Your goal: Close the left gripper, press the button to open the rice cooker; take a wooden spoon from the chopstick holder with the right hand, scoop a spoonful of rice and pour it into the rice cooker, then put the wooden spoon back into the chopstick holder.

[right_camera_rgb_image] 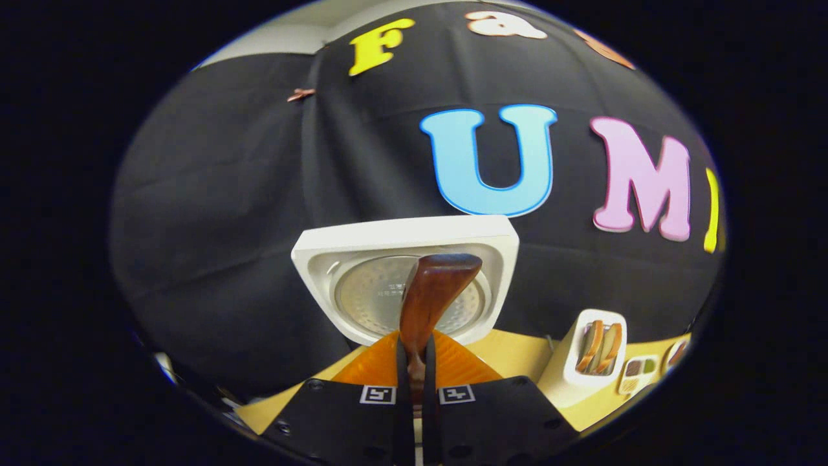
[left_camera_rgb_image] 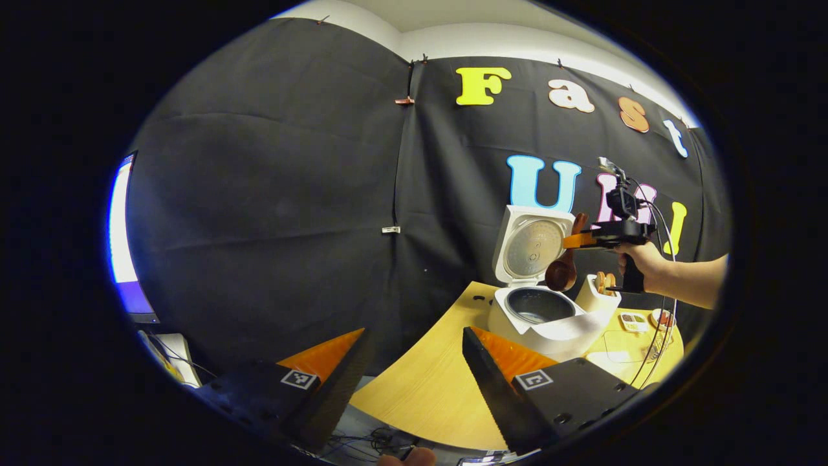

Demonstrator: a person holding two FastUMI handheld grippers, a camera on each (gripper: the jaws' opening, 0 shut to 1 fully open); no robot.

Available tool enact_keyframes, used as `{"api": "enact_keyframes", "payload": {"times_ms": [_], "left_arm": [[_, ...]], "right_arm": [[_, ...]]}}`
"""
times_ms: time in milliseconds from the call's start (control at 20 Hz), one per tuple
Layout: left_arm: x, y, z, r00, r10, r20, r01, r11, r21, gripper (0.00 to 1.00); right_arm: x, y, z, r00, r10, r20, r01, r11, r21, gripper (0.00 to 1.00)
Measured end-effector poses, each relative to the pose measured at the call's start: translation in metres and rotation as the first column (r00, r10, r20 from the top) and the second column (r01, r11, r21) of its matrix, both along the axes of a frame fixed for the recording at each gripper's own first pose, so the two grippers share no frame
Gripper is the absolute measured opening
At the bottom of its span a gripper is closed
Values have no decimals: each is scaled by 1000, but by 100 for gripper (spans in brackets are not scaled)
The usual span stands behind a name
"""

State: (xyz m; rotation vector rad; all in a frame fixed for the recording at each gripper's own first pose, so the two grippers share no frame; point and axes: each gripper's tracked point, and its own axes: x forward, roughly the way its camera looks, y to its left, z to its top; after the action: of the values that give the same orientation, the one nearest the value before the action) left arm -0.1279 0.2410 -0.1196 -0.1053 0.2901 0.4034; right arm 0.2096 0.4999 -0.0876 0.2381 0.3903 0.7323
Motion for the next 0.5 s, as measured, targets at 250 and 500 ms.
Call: {"api": "enact_keyframes", "payload": {"times_ms": [250,500], "left_arm": [[9,-15,11,999,-31,17,31,999,9,95],[12,-37,26,997,-62,39,61,998,26,95]], "right_arm": [[1,-43,29,992,-70,-108,89,978,187,9],[2,-122,51,974,-153,-168,196,940,280,9]]}}
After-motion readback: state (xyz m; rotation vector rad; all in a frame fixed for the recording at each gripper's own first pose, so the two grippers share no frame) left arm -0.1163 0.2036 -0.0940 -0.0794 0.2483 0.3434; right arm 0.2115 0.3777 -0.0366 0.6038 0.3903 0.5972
